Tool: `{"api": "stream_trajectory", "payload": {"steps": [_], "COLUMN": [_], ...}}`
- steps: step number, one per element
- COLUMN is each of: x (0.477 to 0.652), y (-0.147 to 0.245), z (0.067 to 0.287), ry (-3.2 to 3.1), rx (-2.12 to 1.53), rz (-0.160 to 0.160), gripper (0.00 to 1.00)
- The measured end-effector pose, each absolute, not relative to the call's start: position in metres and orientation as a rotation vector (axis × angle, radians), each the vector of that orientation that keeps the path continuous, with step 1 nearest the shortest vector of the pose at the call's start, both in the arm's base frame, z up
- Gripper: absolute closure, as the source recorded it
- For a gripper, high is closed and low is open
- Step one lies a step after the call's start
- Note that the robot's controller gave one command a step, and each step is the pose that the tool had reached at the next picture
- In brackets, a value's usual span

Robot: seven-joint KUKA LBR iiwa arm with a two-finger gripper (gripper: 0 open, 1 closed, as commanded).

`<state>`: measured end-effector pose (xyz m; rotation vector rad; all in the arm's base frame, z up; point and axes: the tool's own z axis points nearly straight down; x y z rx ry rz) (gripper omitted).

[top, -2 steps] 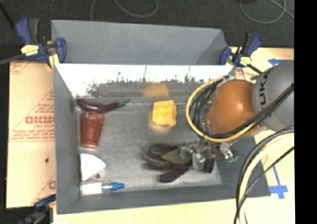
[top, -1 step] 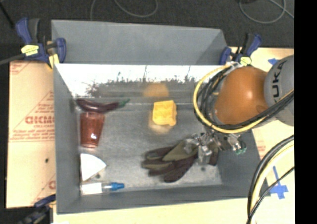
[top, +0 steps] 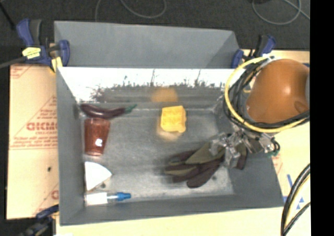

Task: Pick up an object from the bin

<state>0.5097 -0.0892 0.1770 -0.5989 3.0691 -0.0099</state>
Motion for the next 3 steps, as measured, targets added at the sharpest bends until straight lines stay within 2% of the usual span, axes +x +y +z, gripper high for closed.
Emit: {"api": "stream_trajectory", "payload": {"steps": [1,2,3], "x": [0.51,0.507,0.5], "y": [-0.089,-0.086,-0.078], "z": [0.177,0.223,0.284], "ry": [3.069,3.069,3.056], "rx": [-0.599,-0.628,-0.669], "rz": [-0.01,-0.006,-0.009], "gripper": [1.0,1.0,1.0]}}
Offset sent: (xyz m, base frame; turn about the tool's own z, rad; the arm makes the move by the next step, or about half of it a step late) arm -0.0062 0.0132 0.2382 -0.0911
